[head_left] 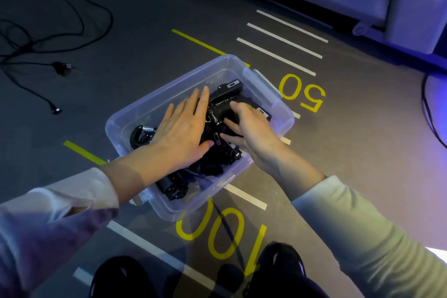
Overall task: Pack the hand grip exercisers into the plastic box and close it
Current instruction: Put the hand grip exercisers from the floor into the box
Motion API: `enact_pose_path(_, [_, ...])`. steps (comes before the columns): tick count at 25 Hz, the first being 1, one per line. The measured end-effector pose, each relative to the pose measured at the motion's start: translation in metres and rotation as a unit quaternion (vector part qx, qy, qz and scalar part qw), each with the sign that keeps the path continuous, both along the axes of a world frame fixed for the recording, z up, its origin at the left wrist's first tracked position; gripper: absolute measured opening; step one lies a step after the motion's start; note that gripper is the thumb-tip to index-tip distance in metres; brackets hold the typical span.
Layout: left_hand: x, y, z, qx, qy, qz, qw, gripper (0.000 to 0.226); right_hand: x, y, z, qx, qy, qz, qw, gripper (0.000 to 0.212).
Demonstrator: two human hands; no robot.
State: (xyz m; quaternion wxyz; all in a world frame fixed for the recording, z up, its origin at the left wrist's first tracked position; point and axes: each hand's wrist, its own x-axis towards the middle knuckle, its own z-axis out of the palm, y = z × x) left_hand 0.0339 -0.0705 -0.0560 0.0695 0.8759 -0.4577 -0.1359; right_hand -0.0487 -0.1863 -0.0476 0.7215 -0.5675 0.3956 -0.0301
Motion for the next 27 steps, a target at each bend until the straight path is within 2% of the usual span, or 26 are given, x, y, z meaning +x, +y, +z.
enact_pose_path(1, [0.002, 0.002, -0.002, 0.016, 0.009, 0.001, 1.000, 0.100, 0.000, -0.001, -0.002, -0.106, 0.018, 0.033, 0.994, 0.012])
enact_pose_path(2, [0.003, 0.004, -0.005, 0.036, 0.019, 0.002, 0.999, 0.096, -0.001, -0.005, -0.004, -0.240, 0.039, 0.078, 0.967, 0.015])
enact_pose_path(4, [0.004, 0.007, -0.010, 0.089, 0.042, -0.002, 0.995, 0.088, -0.001, -0.015, -0.011, -0.482, 0.075, 0.194, 0.851, 0.025])
enact_pose_path(5, [0.003, 0.008, -0.013, 0.117, 0.051, -0.007, 0.992, 0.085, 0.002, -0.021, -0.016, -0.543, 0.079, 0.248, 0.798, 0.027])
enact_pose_path(7, [0.003, 0.011, -0.017, 0.149, 0.061, -0.014, 0.987, 0.084, 0.014, -0.036, -0.023, -0.570, 0.092, 0.348, 0.739, 0.029])
enact_pose_path(9, [0.004, 0.013, -0.018, 0.148, 0.063, -0.018, 0.987, 0.083, 0.029, -0.049, -0.026, -0.555, 0.136, 0.428, 0.700, 0.032])
enact_pose_path(13, [0.007, 0.015, -0.019, 0.133, 0.046, -0.007, 0.990, 0.082, 0.033, -0.054, -0.022, -0.608, 0.186, 0.464, 0.617, 0.039])
enact_pose_path(15, [0.008, 0.014, -0.021, 0.122, 0.036, 0.008, 0.992, 0.083, 0.022, -0.039, -0.021, -0.633, 0.184, 0.434, 0.614, 0.040])
enact_pose_path(16, [0.007, 0.013, -0.021, 0.116, 0.029, 0.011, 0.993, 0.083, 0.016, -0.032, -0.022, -0.629, 0.185, 0.416, 0.630, 0.041])
enact_pose_path(19, [0.004, 0.009, -0.020, 0.103, 0.028, 0.010, 0.994, 0.084, 0.013, -0.021, -0.021, -0.560, 0.210, 0.368, 0.712, 0.050])
enact_pose_path(20, [0.002, 0.008, -0.020, 0.101, 0.032, 0.008, 0.994, 0.084, 0.015, -0.022, -0.020, -0.538, 0.224, 0.367, 0.725, 0.054])
enact_pose_path(23, [0.000, 0.006, -0.019, 0.101, 0.036, 0.006, 0.994, 0.084, 0.017, -0.017, -0.019, -0.516, 0.282, 0.398, 0.704, 0.065])
enact_pose_path(27, [-0.001, 0.002, -0.019, 0.091, 0.041, 0.006, 0.995, 0.084, 0.007, -0.012, -0.020, -0.620, 0.302, 0.386, 0.613, 0.072])
